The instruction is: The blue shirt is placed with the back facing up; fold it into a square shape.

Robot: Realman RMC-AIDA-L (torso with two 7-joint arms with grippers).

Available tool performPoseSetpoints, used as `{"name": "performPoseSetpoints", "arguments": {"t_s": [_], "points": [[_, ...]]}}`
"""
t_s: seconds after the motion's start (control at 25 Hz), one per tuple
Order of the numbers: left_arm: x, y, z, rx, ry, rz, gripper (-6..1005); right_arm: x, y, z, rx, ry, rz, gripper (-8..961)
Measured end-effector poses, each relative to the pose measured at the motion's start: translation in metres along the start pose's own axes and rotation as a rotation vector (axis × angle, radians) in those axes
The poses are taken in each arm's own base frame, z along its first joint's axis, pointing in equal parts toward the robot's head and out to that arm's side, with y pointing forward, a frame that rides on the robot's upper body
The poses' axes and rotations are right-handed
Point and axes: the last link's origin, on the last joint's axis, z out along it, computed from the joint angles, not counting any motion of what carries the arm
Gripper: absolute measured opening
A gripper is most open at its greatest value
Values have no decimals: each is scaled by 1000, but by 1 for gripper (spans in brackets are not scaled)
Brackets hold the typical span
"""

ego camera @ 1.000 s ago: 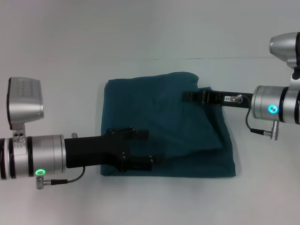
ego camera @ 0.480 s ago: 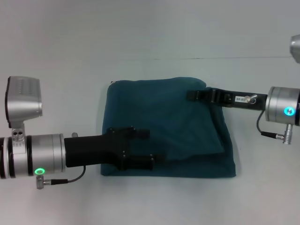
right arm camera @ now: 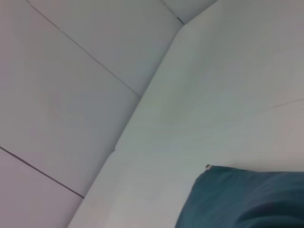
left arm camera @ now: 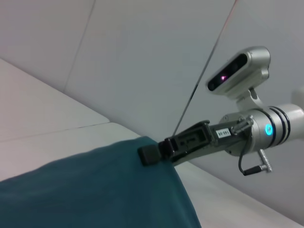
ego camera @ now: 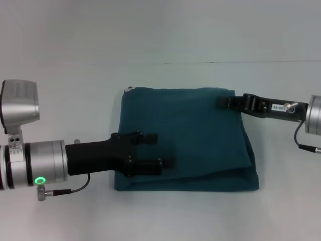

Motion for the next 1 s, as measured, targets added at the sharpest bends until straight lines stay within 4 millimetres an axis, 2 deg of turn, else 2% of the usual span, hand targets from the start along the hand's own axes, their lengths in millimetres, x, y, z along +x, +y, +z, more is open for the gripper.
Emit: {"name": "performPoseSetpoints", "arguments": {"t_s": [0.72, 0.88, 1.0], "points": [[-1, 3, 7, -16, -3, -20, 937, 35, -38, -9, 178, 48, 7, 64], [-1, 3, 9, -16, -5, -18, 937, 35, -42, -10, 197, 41, -17, 65], [-1, 3, 9, -16, -4, -16, 937, 27, -42, -12, 202, 31, -24, 177]]}}
